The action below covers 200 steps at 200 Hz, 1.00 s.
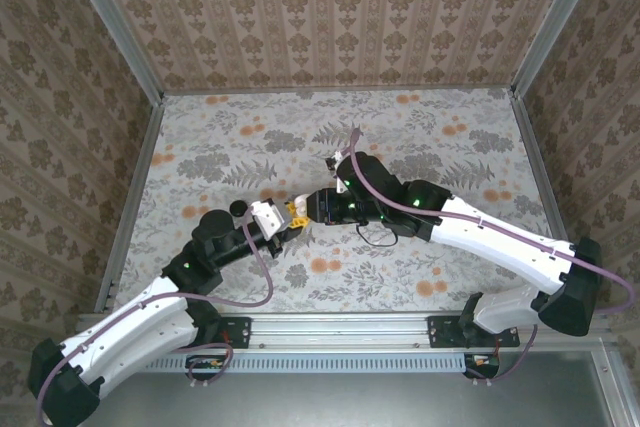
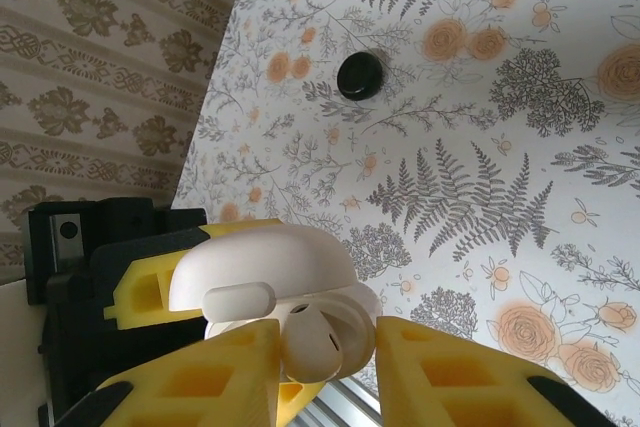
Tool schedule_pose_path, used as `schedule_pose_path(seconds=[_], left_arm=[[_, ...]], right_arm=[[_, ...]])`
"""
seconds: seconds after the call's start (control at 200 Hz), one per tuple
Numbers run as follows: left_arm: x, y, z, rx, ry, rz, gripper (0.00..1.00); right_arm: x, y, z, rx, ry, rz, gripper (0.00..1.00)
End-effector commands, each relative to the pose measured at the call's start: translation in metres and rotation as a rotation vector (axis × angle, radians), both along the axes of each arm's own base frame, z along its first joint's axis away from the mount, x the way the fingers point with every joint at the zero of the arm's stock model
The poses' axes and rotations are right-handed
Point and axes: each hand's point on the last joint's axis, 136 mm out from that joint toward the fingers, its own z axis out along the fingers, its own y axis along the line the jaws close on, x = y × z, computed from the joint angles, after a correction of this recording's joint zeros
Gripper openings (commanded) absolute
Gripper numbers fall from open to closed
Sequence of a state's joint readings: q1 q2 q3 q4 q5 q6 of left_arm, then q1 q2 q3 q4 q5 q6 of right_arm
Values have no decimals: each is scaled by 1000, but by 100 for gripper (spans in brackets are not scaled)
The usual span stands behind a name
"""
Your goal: Insert wireless bluetooth earbuds into charging case
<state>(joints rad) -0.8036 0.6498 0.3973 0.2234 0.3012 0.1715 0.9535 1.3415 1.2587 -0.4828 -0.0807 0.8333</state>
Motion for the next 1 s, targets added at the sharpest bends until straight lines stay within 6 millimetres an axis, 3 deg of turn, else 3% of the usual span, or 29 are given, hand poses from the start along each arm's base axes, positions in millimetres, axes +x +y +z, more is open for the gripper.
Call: schedule_pose_path(seconds=[0.0, 0.245, 0.545, 0.995], left_arm=[[-4, -1, 27, -74, -31, -19, 0], [-7, -3, 22, -59, -21, -38, 0], [-6, -4, 13, -32, 11, -36, 0], [-5, -6, 13, -30, 33, -43, 0]], right_arm=[[0, 0, 2, 8, -16, -8, 29], [2, 0, -2, -12, -16, -5, 16], [1, -10, 22, -7, -109, 8, 2], [-3, -16, 41, 16, -165, 29, 0]])
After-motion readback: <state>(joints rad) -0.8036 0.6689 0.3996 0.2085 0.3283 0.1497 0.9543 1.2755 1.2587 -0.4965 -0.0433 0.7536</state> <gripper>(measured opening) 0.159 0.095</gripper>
